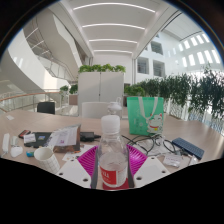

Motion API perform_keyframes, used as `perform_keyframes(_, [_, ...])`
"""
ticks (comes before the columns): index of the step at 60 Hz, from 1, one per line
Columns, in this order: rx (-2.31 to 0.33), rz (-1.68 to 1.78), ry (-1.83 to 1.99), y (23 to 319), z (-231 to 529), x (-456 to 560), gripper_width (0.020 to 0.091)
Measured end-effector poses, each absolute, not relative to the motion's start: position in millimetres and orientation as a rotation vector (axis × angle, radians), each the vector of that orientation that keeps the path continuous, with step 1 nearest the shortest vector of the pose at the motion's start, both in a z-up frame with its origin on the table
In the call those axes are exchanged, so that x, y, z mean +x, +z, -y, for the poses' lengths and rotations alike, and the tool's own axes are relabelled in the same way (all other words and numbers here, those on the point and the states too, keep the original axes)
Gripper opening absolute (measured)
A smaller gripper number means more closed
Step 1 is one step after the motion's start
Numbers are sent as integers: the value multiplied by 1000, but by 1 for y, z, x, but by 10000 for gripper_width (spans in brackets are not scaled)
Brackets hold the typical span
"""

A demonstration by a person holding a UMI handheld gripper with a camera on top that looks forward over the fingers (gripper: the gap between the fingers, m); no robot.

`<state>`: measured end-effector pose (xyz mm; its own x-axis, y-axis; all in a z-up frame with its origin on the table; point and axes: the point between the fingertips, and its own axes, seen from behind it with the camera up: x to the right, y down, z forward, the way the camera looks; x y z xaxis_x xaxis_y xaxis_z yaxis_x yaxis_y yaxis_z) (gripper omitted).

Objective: Pour water

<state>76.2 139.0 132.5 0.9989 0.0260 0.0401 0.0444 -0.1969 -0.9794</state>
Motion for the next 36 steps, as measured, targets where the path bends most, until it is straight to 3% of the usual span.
perform_keyframes(9, [-1828, 75, 65, 86, -146, 78, 443])
perform_keyframes(26, [-1782, 72, 152, 86, -148, 83, 468])
perform_keyframes(33, [-1853, 71, 150, 80, -142, 87, 570])
perform_keyframes(36, [-1896, 72, 146, 84, -130, 89, 694])
